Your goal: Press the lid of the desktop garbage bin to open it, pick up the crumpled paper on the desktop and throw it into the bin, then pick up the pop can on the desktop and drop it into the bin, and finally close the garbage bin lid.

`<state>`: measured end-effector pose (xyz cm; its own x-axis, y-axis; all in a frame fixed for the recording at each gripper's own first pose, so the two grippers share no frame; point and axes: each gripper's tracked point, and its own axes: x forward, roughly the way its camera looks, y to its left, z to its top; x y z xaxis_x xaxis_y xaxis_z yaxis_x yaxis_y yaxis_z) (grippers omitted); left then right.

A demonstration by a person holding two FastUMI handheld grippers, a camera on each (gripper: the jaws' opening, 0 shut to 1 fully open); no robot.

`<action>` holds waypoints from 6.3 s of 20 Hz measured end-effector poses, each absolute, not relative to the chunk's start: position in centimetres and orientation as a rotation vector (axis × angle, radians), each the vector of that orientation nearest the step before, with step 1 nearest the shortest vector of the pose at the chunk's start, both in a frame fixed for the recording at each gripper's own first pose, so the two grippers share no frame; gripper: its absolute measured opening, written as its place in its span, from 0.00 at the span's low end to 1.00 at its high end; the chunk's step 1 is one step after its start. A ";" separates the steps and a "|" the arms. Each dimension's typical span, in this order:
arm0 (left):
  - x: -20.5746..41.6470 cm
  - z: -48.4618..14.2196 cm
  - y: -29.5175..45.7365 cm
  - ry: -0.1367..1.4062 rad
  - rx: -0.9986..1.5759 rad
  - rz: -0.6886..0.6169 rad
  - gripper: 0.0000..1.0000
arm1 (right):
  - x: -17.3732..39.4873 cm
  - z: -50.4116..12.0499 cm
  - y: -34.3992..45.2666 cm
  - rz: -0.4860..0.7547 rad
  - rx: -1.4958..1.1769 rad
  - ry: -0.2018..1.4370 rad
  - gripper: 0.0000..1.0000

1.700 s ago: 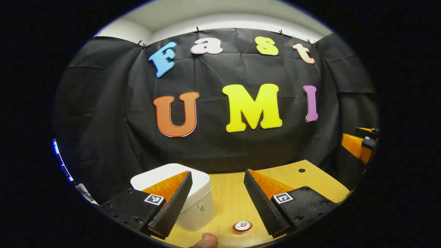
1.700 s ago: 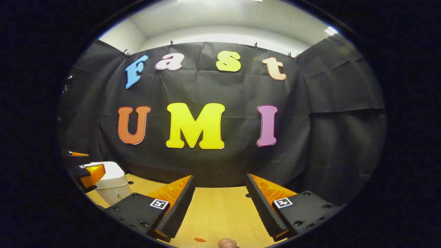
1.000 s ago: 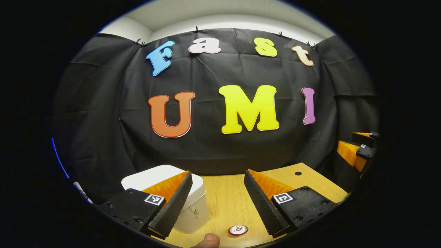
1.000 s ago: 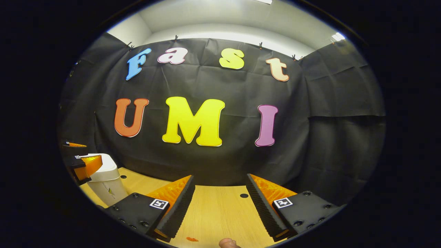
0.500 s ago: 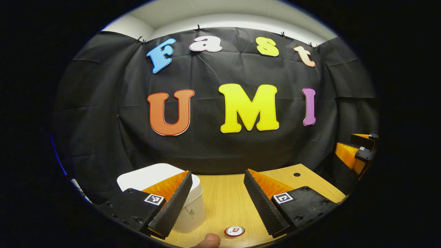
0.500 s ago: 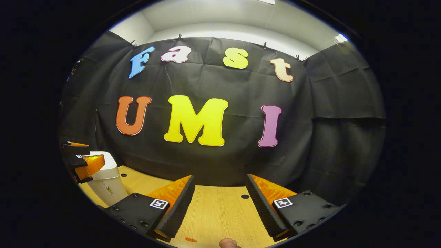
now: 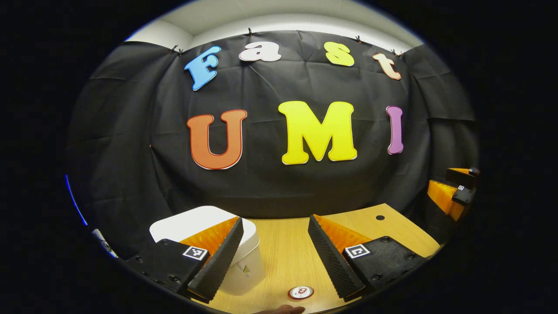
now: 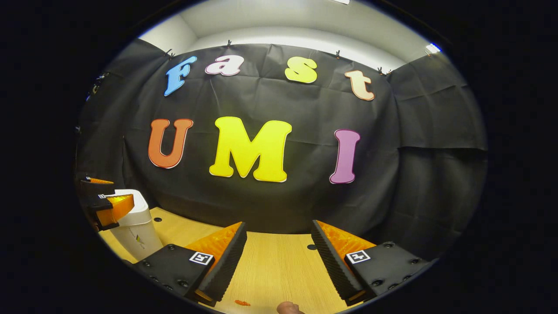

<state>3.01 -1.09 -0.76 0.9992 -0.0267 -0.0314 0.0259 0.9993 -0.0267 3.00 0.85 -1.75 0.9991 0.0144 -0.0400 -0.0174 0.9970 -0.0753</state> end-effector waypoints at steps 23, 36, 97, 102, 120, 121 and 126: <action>5.3 -2.9 6.2 0.113 -0.046 0.132 0.03 | 3.5 -4.5 6.6 0.104 -0.128 0.123 0.94; 6.3 -8.1 9.7 0.312 -0.145 0.233 0.03 | 3.5 -7.1 10.8 0.193 -0.180 0.185 0.94; -2.6 -15.8 1.6 0.446 0.066 0.048 0.99 | -0.9 -23.6 7.2 0.198 -0.202 0.593 0.94; -3.0 -19.2 1.4 0.514 0.085 -0.001 1.00 | -1.0 -30.2 8.5 0.240 -0.226 0.781 0.94; -1.0 -24.1 -0.1 0.664 0.045 -0.066 0.99 | 0.3 -39.8 7.8 0.217 -0.243 1.164 0.63; -1.2 -24.3 -0.1 0.672 0.040 -0.062 0.99 | 0.6 -40.0 8.0 0.222 -0.251 1.162 0.60; -1.5 -24.5 0.0 0.687 0.035 -0.048 0.99 | 1.2 -39.7 8.7 0.235 -0.262 1.156 0.50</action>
